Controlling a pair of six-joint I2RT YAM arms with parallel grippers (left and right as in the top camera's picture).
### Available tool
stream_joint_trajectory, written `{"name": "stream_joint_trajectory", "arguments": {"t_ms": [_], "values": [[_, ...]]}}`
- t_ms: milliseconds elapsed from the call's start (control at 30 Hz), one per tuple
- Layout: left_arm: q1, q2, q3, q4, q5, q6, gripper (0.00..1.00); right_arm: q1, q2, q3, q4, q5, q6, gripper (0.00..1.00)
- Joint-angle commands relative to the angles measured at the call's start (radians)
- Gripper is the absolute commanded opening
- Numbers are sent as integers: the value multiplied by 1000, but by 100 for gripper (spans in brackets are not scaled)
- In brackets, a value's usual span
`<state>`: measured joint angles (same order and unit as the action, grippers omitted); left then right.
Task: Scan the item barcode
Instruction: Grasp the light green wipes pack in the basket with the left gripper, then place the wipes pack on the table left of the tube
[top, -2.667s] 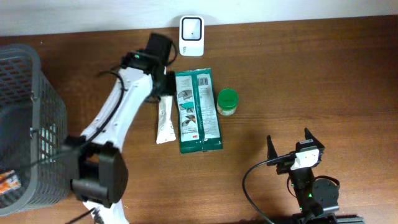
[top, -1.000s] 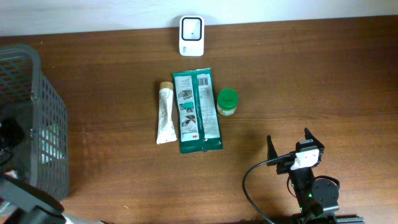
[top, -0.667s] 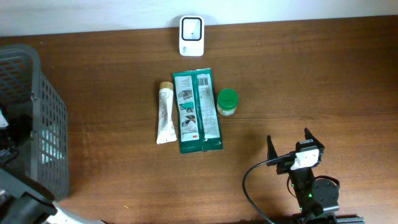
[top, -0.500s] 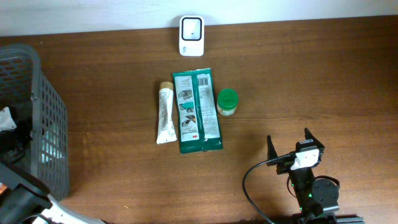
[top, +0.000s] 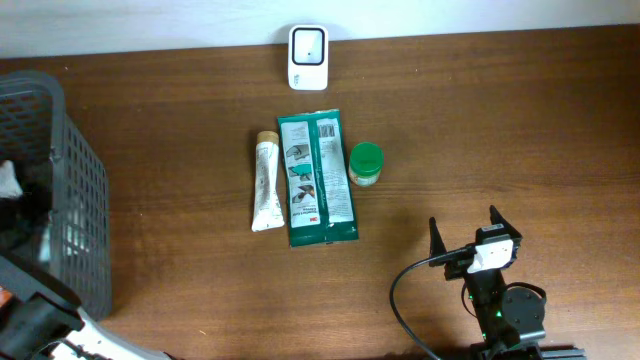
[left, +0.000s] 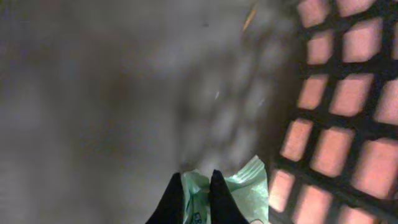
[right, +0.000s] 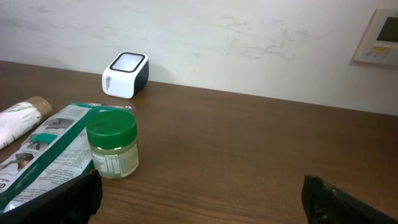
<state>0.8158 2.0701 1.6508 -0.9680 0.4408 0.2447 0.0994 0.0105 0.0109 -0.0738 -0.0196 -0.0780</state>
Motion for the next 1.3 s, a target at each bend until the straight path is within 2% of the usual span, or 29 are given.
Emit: {"name": "stream_joint_trajectory", "arguments": {"t_ms": [0, 100, 167, 200, 267, 400, 467, 533, 667, 800, 933, 967, 1000, 1033, 1133, 1200, 1267], "values": [[7, -92, 208, -56, 8, -111, 0, 6, -7, -5, -5, -6, 8, 98], [-3, -287, 334, -69, 9, -232, 0, 6, -7, -5, -5, -6, 8, 98], [-19, -399, 335, -53, 40, -290, 0, 6, -7, -5, -5, -6, 8, 98], [-40, -471, 335, -34, 112, -315, 0, 6, -7, -5, -5, -6, 8, 98], [-100, -559, 334, -40, 143, -328, 0, 6, -7, -5, -5, -6, 8, 98], [-376, -589, 296, -172, 117, -327, 0, 6, -7, -5, -5, -6, 8, 98], [-496, -582, 204, -158, 40, -328, 0, 6, -7, -5, -5, -6, 8, 98], [-667, -578, -3, -54, -105, -375, 0, 6, -7, -5, -5, -6, 8, 98], [-857, -547, -373, 293, -278, -522, 0, 6, -7, -5, -5, -6, 8, 98], [-925, -442, -554, 556, -363, -566, 0, 6, -7, -5, -5, -6, 8, 98], [-934, -319, -571, 647, -360, -568, 0, 6, -7, -5, -5, -6, 8, 98], [-934, -309, -571, 653, -360, -567, 29, 6, -7, -5, -5, -6, 8, 98], [-933, -309, -570, 656, -360, -567, 79, 6, -7, -5, -5, -6, 8, 98], [-933, -313, -568, 662, -359, -566, 93, 6, -7, -5, -5, -6, 8, 98], [-933, -384, -542, 654, -359, -566, 99, 6, -7, -5, -5, -6, 8, 98], [-916, -513, -480, 605, -359, -564, 99, 6, -7, -5, -5, -6, 8, 98], [-890, -623, -420, 554, -358, -497, 99, 6, -7, -5, -5, -6, 9, 99]]}}
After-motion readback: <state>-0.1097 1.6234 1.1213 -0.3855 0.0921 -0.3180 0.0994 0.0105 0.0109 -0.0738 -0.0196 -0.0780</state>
